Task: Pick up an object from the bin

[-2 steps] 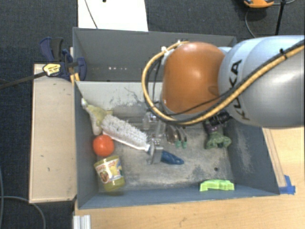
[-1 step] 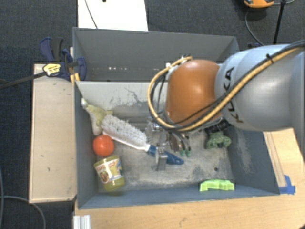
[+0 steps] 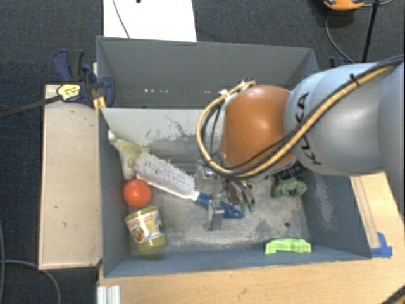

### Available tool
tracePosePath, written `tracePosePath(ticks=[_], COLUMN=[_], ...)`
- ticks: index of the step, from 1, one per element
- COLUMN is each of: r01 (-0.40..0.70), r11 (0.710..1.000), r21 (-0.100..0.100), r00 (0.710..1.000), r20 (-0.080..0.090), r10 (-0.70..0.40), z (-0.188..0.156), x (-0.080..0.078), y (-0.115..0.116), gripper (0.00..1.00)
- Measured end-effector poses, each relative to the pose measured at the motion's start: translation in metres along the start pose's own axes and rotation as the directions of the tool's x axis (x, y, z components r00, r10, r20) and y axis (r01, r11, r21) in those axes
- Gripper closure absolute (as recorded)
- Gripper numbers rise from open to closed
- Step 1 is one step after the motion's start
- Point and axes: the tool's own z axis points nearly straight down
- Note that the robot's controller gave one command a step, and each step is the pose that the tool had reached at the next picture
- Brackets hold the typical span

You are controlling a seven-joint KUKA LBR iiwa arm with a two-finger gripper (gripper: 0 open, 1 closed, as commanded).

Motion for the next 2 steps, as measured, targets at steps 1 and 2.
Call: tracePosePath(ticks=[1, 2], r01=[0.141, 0.134], r11=[0.990, 0.991], r21=[-0.001, -0.002], r00=[0.990, 0.991], r20=[0.003, 0.000], r10=[-0.141, -0.134], z=[0.0598, 0.0662], x=[-0.0144, -0.0167], y=[-0.0099, -0.0140], gripper=[0.00, 0.00])
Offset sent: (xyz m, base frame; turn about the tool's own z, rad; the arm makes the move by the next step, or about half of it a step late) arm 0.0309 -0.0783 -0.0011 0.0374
